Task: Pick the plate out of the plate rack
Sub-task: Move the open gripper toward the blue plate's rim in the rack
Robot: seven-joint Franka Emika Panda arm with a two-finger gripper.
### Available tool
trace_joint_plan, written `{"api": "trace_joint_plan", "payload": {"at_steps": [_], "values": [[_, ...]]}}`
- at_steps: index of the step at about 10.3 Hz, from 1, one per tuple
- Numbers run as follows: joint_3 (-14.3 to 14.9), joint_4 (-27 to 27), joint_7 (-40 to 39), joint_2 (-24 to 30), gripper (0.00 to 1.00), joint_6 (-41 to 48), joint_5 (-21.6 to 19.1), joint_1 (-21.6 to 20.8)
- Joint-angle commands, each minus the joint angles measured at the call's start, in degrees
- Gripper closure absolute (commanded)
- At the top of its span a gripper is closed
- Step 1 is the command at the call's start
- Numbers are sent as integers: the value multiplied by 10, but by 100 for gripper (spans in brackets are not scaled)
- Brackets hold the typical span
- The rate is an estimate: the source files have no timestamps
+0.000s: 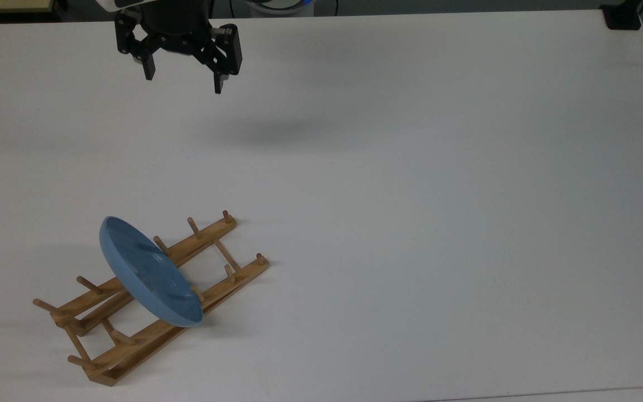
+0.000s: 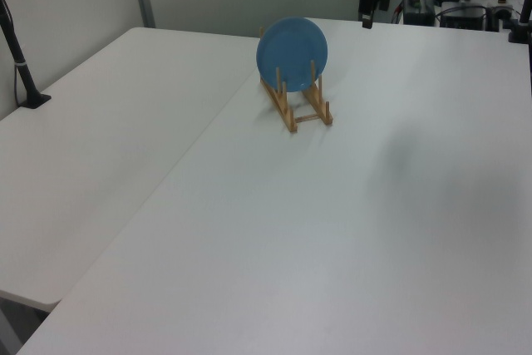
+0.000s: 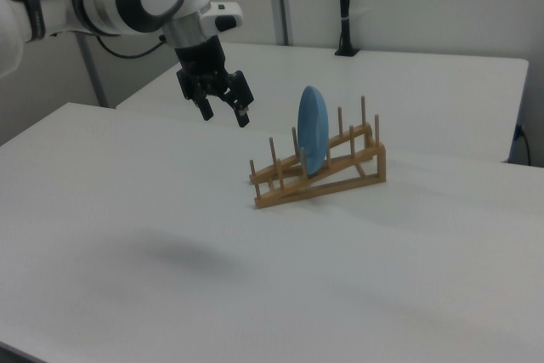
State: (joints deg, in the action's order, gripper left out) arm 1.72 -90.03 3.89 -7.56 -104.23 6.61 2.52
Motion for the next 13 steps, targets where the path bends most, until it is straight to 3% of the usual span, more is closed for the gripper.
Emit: {"api": "trace_joint_plan", "payload": {"at_steps": [1,10,13], "values": [[3,8,-5,-14,0,-42,-12,-1],[3,9,-3,-47,0,-114,5,-2],[3,9,-3,-60,0,-120,36,-3]]}}
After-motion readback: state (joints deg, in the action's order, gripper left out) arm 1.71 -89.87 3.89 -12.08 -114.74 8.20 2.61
